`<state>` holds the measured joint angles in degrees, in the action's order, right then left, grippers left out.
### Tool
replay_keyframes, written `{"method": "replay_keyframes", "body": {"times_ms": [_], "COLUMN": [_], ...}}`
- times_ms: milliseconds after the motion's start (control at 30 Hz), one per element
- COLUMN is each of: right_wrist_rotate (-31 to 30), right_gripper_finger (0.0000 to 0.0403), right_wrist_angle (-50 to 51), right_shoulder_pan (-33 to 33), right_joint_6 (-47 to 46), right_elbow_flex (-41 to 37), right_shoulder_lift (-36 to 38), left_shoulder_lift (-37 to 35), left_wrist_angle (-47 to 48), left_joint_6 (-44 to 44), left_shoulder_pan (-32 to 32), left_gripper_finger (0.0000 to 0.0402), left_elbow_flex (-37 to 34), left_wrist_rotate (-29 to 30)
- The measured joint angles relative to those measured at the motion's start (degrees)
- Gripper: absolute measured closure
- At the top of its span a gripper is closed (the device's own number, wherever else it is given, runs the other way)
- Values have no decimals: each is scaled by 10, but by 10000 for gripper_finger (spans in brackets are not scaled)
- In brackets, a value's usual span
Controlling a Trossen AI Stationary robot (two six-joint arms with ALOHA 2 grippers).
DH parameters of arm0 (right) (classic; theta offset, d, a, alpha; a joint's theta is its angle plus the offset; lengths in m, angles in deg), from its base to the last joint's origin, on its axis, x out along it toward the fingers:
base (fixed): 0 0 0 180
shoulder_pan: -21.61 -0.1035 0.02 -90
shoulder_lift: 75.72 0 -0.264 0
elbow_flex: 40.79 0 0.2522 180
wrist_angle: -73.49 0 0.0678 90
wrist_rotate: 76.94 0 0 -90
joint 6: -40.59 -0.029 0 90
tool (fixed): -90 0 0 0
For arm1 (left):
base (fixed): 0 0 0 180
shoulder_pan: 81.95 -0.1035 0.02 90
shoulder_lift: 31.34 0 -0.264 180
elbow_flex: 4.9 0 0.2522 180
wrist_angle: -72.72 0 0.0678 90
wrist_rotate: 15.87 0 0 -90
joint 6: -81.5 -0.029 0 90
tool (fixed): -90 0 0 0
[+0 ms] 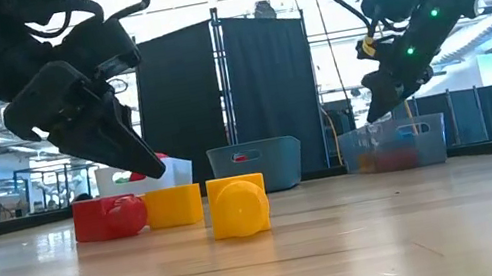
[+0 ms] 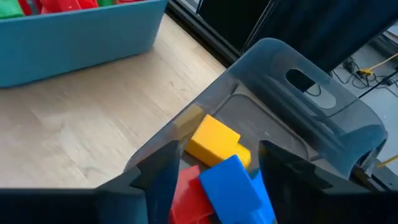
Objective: Sort blocks by size
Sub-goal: Put the 1 stud yellow game piece into the black bin
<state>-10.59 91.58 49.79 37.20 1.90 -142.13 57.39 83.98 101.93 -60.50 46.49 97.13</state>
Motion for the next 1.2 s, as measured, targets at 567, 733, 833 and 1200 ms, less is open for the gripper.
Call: {"method": "replay_keyframes", "body": {"times_ms": [567,733,833,1200], "right_wrist_rotate": [222,219,217,204], "right_gripper_finger": [178,179,179,179], "right_wrist_angle": [-103,-142,-180,-412], "right_shoulder_pan": [-133,-194,-225,-308], "right_joint_6": [-42,-63,-69,-94], "right_elbow_flex": [0,0,1,1], "right_shoulder_lift": [42,15,-14,-187], "left_shoulder_lift": [0,0,0,0], "left_wrist_angle": [20,22,27,62], "left_joint_6": [3,3,3,33], "left_shoulder_pan": [0,0,0,-2], "left_gripper_finger": [242,242,242,242], "left_elbow_flex": [0,0,0,0], "left_wrist_rotate": [-5,-19,-19,-8]}}
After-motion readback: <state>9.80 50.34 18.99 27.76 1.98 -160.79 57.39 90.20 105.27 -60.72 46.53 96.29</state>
